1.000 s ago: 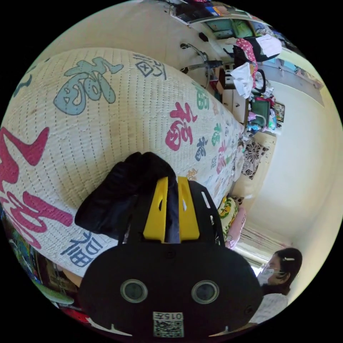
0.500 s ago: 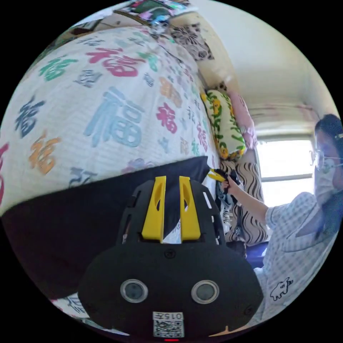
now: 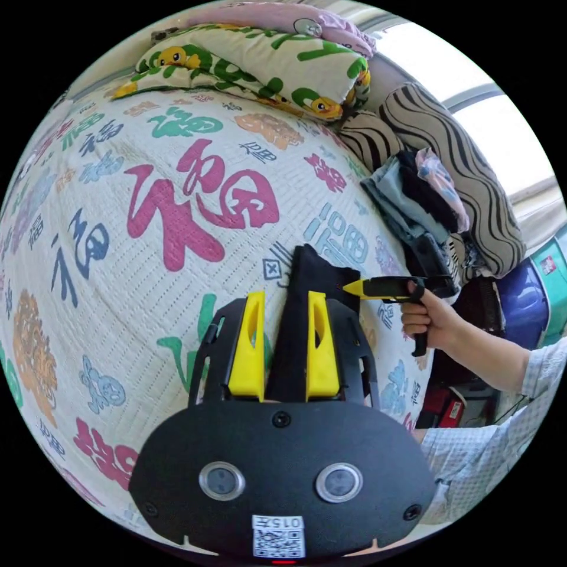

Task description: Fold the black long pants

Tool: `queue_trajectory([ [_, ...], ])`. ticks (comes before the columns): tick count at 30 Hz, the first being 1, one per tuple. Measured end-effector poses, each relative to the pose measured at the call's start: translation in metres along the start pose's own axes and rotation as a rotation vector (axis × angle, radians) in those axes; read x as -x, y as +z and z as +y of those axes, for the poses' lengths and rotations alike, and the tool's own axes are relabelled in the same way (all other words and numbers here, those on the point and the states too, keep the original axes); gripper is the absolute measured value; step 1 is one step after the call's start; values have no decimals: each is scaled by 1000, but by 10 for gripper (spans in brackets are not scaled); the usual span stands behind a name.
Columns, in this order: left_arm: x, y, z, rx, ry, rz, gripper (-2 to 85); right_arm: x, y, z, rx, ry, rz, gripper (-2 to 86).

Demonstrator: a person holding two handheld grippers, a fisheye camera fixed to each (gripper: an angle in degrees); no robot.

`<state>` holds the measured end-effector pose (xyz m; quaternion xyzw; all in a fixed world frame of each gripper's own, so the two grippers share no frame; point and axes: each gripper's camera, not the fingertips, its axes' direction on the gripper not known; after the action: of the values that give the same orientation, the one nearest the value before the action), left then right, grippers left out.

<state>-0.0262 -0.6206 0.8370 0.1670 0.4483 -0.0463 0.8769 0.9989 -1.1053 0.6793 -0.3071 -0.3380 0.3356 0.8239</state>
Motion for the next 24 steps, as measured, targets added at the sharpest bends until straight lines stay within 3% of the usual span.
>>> queue_trajectory([
  [10, 33, 78, -46, 60, 58, 247, 111, -46, 7, 32, 12, -57, -104, 8],
  [14, 29, 108, -61, 137, 78, 175, 80, -65, 16, 44, 39, -86, -96, 7],
  [16, 21, 134, -78, 270, 128, 322, 21, -74, 20, 49, 46, -84, -103, 7],
  [19, -4, 156, -98, 401, 246, 230, 5, -85, 19, 59, 50, -106, -71, 6],
  [21, -18, 155, -112, 390, 318, 200, 3, -91, 11, 65, 40, -120, -53, 6],
  [24, -36, 144, -139, 304, 357, 294, 3, -106, -20, 77, -21, -123, -31, 5],
])
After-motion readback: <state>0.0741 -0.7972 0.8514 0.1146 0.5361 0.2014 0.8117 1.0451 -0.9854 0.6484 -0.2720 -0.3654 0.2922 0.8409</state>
